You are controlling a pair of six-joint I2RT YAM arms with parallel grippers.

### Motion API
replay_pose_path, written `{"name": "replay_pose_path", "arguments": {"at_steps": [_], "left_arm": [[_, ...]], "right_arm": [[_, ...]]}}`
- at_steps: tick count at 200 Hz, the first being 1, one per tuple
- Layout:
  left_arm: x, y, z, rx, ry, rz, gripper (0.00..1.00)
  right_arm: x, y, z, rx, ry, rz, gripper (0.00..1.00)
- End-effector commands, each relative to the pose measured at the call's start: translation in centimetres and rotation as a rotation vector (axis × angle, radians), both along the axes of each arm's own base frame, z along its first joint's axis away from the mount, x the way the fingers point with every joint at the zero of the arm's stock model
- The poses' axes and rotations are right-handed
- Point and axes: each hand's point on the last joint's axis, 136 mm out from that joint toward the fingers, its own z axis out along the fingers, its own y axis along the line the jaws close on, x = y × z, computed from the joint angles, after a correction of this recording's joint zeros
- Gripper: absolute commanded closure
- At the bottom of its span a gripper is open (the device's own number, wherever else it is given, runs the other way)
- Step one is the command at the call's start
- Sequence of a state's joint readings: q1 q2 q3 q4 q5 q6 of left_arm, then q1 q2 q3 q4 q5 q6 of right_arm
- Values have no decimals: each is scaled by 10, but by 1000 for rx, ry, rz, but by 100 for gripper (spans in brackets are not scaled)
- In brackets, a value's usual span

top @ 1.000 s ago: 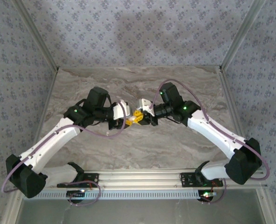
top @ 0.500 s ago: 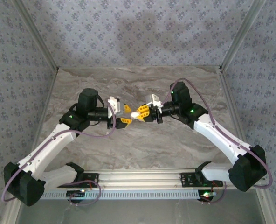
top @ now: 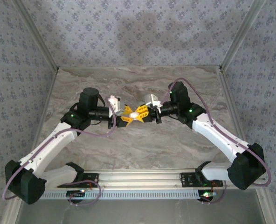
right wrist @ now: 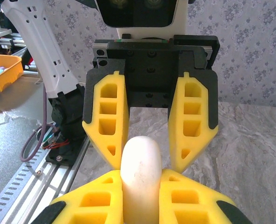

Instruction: Insert the wireless bluetooth earbuds into the charging case

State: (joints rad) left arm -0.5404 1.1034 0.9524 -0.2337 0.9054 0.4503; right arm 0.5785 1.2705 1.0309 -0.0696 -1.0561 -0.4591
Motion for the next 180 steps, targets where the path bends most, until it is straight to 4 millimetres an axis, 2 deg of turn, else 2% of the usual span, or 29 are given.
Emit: {"name": "replay_pose_path", "arguments": {"at_steps": [1, 34, 81, 108, 126, 136, 154, 180], "left_arm": [[-1, -2, 14, -32, -20, -25, 61], [0, -2, 10, -22, -8, -28, 58], [1, -3, 6, -14, -1, -31, 59], [0, -4, 8, -19, -1, -39, 64], [0, -4, 8, -19, 0, -38, 73], [-1, -4, 9, -19, -3, -41, 76], [-2, -3, 9, -18, -5, -40, 77], [-3, -2, 8, -8, -5, -40, 78]], "right_arm": [[-4, 3, 10, 26, -15, 30, 86], [-5, 3, 12, 29, -18, 32, 86], [-4, 4, 13, 33, -21, 34, 85], [-5, 5, 12, 30, -16, 35, 85], [-5, 5, 12, 29, -15, 34, 84], [-4, 5, 12, 28, -14, 29, 80], [1, 5, 11, 15, -13, -2, 67], [9, 4, 9, 3, -23, -49, 60]]}}
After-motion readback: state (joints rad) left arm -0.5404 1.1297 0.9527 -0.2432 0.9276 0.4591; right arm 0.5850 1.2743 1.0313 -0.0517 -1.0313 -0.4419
